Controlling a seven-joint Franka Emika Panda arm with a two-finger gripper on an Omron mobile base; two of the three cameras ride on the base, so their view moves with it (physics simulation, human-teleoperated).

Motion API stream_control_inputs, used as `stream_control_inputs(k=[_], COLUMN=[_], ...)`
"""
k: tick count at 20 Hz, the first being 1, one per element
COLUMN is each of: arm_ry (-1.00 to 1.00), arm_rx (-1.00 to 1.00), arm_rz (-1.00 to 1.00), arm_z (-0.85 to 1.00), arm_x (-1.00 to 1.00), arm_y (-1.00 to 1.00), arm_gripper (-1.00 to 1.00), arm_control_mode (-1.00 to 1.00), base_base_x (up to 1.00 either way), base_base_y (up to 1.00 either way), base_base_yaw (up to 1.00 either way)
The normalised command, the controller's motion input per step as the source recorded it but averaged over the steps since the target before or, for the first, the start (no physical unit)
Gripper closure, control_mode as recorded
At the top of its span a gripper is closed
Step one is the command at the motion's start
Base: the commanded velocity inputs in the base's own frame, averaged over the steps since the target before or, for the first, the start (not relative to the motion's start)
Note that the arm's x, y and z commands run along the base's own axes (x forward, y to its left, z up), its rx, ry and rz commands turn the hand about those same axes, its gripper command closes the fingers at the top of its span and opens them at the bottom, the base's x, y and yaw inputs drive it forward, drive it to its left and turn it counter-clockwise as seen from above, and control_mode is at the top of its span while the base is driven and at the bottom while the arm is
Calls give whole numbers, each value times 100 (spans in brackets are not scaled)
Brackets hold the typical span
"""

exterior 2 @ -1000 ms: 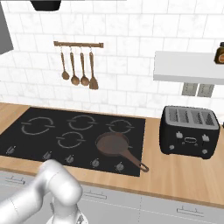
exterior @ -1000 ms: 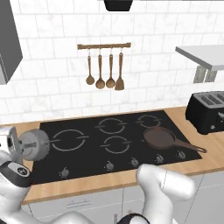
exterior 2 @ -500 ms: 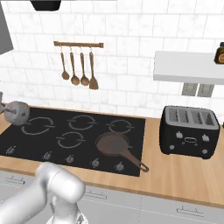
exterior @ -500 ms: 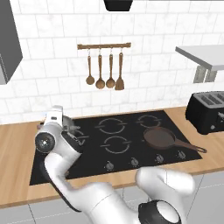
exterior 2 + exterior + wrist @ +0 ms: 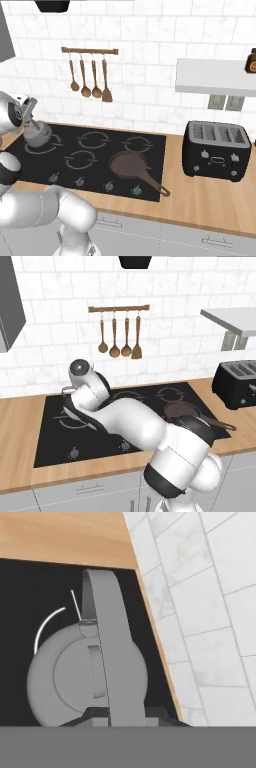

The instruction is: Pick the kettle from the counter and place it on a stove burner. Then turn the burner on.

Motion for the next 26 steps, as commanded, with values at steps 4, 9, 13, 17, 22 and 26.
stream_control_inputs(k=[4, 9, 13, 17, 22, 26], arm_ry=[0, 0, 0, 0, 6, 3], arm_rx=[8, 25, 17, 0, 0, 0], arm_rz=[0, 0, 0, 0, 0, 0], arm_z=[-10, -29, -3, -26, -60, -33], arm_x=[1, 0, 0, 23, 25, 22], arm_y=[-10, -22, -4, 0, 0, 0], arm_gripper=[100, 100, 100, 100, 100, 100], arm_control_mode=[-100, -100, -100, -100, -100, -100], base_base_x=[0, 0, 0, 0, 0, 0], base_base_y=[0, 0, 0, 0, 0, 0], base_base_yaw=[0, 0, 0, 0, 0, 0])
